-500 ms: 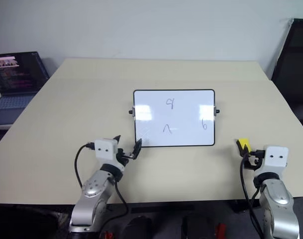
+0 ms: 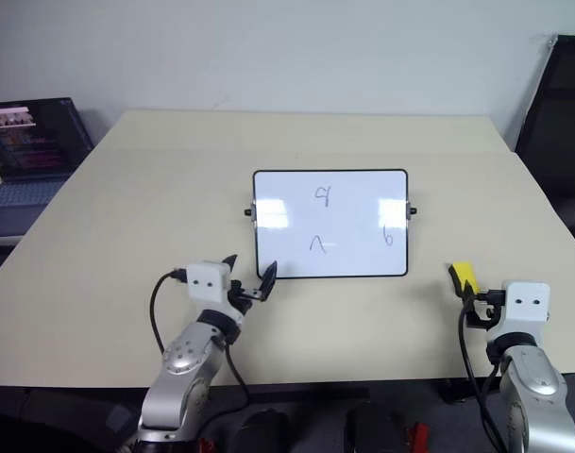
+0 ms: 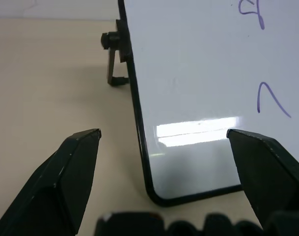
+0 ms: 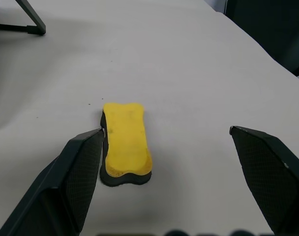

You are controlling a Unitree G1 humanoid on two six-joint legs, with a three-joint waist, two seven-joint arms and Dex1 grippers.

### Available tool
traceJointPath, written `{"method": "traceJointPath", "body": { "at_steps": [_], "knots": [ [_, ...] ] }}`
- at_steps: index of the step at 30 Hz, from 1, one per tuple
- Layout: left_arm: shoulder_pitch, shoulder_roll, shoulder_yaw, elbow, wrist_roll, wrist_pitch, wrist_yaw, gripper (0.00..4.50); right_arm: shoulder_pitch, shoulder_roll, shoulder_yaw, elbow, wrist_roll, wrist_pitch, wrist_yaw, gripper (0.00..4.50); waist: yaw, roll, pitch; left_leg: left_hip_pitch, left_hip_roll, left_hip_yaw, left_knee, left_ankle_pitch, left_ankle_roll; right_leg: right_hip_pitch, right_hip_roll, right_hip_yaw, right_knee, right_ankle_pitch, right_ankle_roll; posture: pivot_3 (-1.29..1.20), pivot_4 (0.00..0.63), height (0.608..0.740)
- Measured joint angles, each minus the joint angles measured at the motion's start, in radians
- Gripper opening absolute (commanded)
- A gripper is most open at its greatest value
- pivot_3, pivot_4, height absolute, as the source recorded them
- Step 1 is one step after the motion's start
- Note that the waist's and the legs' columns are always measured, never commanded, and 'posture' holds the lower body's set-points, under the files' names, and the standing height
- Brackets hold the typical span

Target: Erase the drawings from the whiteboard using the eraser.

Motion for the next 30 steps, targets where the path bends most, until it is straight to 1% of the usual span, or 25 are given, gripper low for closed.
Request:
{"method": "traceJointPath", "body": {
  "at_steps": [6,14,17,20,23,26,30],
  "knots": [
    [-0.053,0.001,0.001,0.077,0.007,-0.028,-0.005,4.5,-0.044,0.002,-0.008,0.034,0.0,0.0,-0.01,4.47,0.0,0.0,0.0,0.0,0.0,0.0,0.0,0.0,0.0,0.0,0.0,0.0,0.0,0.001,0.001,0.0,0.15,0.74],
    [-0.082,0.016,0.018,0.127,0.005,-0.061,-0.022,4.5,-0.036,0.005,-0.004,0.034,0.0,0.0,-0.01,4.47,0.0,0.0,0.0,-0.001,0.0,0.0,0.0,0.0,0.0,0.0,0.0,0.0,0.0,0.002,0.004,0.0,0.15,0.74],
    [-0.094,0.031,0.015,0.134,-0.003,-0.064,-0.058,4.5,-0.025,0.003,-0.005,0.026,0.001,0.004,-0.003,4.47,0.001,0.0,0.0,-0.001,0.0,0.0,0.0,0.0,0.0,-0.001,0.0,0.0,0.0,0.002,0.004,0.0,0.15,0.74],
    [-0.126,0.086,-0.004,0.129,-0.015,-0.079,-0.15,4.5,-0.013,-0.001,-0.01,0.004,0.004,0.012,0.007,4.47,0.0,0.0,0.0,0.0,0.0,0.0,0.0,0.0,0.0,0.0,0.001,0.0,0.0,0.001,0.001,0.0,0.15,0.74],
    [-0.139,0.115,-0.035,0.118,-0.077,-0.081,-0.273,4.5,-0.013,-0.005,-0.019,-0.028,0.037,0.046,0.02,4.47,0.0,0.0,0.0,-0.001,0.0,0.001,0.0,0.0,0.0,0.0,0.0,0.0,0.0,0.001,0.002,0.0,0.15,0.74],
    [-0.145,0.134,-0.075,0.118,-0.155,-0.05,-0.405,4.5,-0.037,0.0,-0.02,-0.052,0.102,0.112,0.033,4.47,-0.001,0.0,0.0,-0.001,0.0,0.0,0.0,0.0,0.0,-0.001,0.001,0.0,0.0,0.001,0.002,0.0,0.15,0.74],
    [-0.161,0.189,-0.139,0.134,-0.191,-0.036,-0.575,4.5,-0.083,-0.011,-0.022,-0.072,0.165,0.211,0.036,4.47,-0.002,0.001,0.0,0.0,0.0,0.0,0.0,0.0,0.0,-0.001,0.001,0.0,0.001,0.0,0.001,0.0,0.15,0.74]
  ]
}}
